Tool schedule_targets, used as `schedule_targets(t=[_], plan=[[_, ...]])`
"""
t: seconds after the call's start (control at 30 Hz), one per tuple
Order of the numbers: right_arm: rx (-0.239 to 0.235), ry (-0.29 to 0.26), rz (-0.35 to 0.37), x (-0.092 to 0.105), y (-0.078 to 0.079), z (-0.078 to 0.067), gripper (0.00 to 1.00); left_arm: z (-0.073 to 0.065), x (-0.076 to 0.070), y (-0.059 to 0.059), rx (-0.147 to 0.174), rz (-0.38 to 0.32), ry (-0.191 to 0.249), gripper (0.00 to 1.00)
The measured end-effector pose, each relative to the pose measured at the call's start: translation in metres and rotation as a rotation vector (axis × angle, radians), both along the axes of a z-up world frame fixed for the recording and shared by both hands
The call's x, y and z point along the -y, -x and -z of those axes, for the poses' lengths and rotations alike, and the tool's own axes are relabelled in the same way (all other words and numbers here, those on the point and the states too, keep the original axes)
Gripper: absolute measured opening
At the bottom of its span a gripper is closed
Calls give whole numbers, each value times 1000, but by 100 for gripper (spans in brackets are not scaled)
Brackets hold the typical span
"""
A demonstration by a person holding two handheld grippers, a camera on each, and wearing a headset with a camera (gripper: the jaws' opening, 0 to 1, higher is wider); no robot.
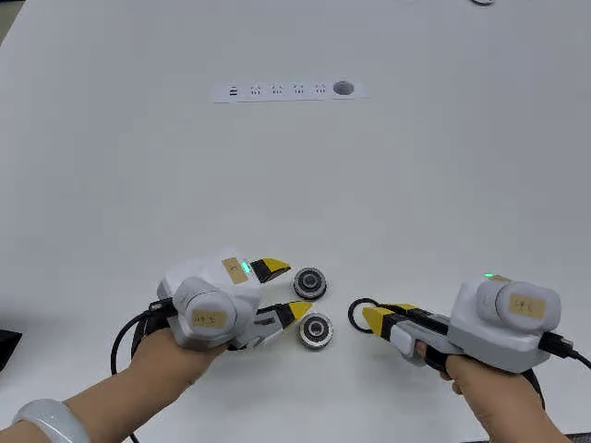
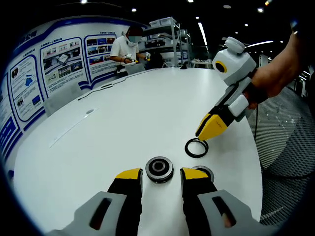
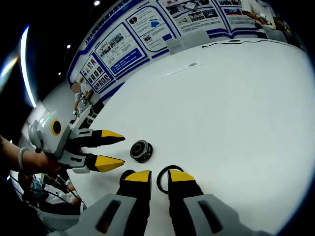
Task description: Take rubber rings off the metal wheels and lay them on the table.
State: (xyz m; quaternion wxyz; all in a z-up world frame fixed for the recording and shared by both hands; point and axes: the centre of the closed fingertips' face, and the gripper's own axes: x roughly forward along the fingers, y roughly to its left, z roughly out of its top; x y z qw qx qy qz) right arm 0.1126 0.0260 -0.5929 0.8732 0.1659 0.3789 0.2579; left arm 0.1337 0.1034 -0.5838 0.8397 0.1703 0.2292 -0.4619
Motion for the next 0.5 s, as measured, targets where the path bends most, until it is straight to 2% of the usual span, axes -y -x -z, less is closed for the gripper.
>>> schedule_targets(t=[0.23, 0.5], plan=[[-9, -66, -16, -22, -8, -6, 14, 4, 4, -4, -7, 2, -11, 29], [-10, -99, -27, -35, -15, -9, 14, 5, 10, -8, -15, 1, -25, 22]])
